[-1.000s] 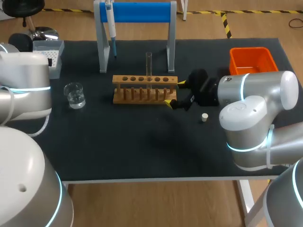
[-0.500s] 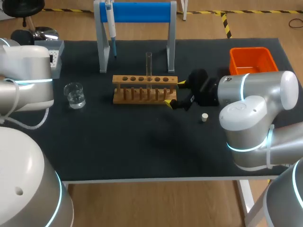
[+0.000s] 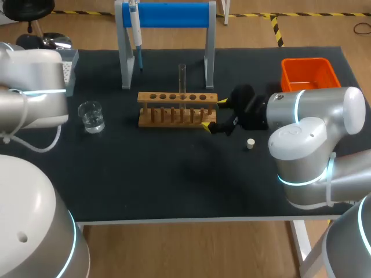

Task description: Invert the test tube, pick up the pipette, mount the tip to pipette, aspirate from beaker and dispense into the tube, eject the tip, return the pipette, and cap with the stopper.

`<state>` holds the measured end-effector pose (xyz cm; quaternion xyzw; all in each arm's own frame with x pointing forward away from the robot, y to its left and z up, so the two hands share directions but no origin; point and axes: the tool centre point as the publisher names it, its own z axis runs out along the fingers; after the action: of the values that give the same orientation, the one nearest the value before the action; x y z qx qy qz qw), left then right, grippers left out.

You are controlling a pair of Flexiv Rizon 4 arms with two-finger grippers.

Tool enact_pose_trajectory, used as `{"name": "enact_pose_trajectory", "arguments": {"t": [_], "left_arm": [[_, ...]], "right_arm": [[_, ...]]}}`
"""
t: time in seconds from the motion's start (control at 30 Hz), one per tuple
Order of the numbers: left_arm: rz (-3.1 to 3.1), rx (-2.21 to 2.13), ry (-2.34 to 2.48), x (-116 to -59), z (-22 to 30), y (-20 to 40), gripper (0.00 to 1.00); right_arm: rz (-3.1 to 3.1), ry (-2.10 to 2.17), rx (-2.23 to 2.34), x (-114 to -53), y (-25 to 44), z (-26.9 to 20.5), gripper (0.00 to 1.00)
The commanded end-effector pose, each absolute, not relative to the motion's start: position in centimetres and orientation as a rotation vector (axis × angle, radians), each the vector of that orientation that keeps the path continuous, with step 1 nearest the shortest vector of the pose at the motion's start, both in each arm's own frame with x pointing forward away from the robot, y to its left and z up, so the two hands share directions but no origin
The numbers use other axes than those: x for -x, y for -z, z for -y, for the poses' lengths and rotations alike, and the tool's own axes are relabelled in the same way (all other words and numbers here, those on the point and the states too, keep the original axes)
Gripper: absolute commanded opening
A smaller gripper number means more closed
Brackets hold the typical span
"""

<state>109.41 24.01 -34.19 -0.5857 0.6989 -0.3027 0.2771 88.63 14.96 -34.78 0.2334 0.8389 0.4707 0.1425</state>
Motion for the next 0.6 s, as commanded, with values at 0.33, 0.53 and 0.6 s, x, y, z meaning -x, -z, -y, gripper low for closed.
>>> {"name": "enact_pose_trajectory", "arguments": {"t": [0.33, 0.53, 0.6], "left_arm": [[-1.895, 1.583, 0.800, -110.9, -24.3, 34.6, 0.48], [-1.895, 1.589, 0.799, -111.4, -24.5, 34.8, 0.48], [-1.898, 1.590, 0.796, -111.5, -24.5, 34.9, 0.47]], "right_arm": [[-2.420, -1.358, -0.674, -88.6, 34.8, -14.9, 1.00], [-2.420, -1.358, -0.674, -88.6, 34.8, -14.9, 1.00], [-2.420, -1.358, -0.674, -88.6, 34.8, -14.9, 1.00]]}}
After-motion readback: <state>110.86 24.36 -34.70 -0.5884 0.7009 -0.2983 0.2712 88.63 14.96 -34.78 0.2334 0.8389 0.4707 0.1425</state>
